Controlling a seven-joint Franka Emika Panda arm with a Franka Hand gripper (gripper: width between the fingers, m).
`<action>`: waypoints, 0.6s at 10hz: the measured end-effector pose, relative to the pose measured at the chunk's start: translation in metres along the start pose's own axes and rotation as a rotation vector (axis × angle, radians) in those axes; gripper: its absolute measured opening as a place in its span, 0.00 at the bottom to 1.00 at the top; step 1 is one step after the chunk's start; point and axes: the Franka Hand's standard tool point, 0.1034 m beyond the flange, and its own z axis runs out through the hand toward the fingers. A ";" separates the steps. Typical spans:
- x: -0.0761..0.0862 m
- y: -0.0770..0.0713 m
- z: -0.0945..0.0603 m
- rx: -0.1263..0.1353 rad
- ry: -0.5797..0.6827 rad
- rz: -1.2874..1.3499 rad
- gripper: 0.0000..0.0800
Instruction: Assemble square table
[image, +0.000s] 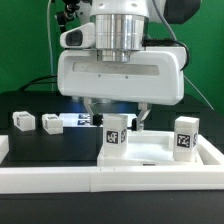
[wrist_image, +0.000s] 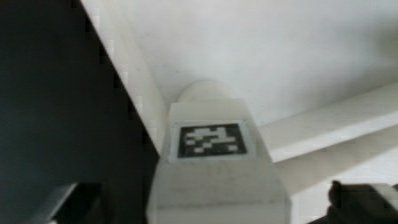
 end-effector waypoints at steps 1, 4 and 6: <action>0.000 0.000 -0.001 0.001 0.001 0.003 0.80; -0.018 -0.004 -0.026 0.016 -0.010 0.179 0.81; -0.035 -0.013 -0.029 0.020 -0.011 0.256 0.81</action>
Offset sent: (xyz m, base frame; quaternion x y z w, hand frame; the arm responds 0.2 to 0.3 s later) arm -0.0354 -0.0038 0.0325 -0.0571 -0.0086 0.1518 0.9867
